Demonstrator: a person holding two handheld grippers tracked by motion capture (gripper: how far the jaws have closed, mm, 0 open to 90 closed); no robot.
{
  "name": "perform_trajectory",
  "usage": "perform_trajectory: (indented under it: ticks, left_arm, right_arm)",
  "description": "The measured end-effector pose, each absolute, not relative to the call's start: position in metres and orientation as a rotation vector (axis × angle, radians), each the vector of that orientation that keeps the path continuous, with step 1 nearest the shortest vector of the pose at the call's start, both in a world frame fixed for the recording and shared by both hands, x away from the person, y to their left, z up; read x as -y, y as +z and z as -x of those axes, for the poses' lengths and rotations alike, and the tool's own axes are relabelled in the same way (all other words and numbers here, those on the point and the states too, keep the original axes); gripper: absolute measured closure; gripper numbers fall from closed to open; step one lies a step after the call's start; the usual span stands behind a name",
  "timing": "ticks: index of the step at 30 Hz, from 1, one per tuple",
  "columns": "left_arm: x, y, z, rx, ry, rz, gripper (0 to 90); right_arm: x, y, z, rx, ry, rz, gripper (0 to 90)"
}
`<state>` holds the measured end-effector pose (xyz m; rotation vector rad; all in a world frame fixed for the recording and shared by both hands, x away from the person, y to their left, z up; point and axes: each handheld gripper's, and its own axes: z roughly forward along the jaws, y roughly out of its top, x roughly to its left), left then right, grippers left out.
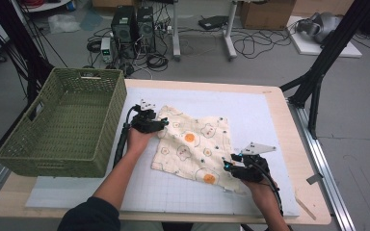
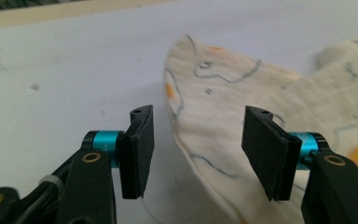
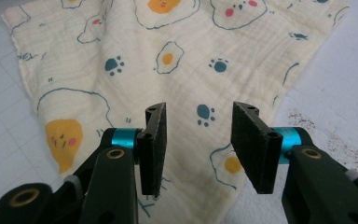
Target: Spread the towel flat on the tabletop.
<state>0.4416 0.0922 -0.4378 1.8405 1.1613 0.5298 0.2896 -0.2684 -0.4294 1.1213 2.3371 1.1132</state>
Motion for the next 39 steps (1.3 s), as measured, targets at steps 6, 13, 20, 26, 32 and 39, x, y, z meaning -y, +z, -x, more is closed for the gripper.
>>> perform_trajectory:
  ticks: [6,13,20,26,32,39]
  left_arm:
    - [-0.083,-0.441,-0.465,-1.201,0.519,-1.875,46.7]
    - [-0.088,-0.434,-0.469,-1.237,0.520,-1.770,87.4]
    - [-0.098,-0.418,-0.462,-1.260,0.706,-1.677,86.9]
    - [-0.091,-0.425,-0.460,-1.235,0.601,-1.795,48.9]
    - [-0.094,-0.422,-0.449,-1.186,0.571,-1.775,47.4]
    - [-0.104,-0.421,-0.443,-1.177,0.522,-1.781,46.3]
  right_arm:
    - [0.268,-0.431,-0.290,-2.344,1.111,-1.117,55.3]
    - [0.270,-0.432,-0.292,-2.338,1.116,-1.122,55.6]
    - [0.270,-0.433,-0.292,-2.321,1.104,-1.134,55.8]
    - [0.271,-0.433,-0.301,-2.275,1.105,-1.172,55.8]
    - [0.270,-0.432,-0.327,-2.213,1.107,-1.229,54.3]
    - [0.252,-0.433,-0.374,-2.178,1.096,-1.287,47.0]
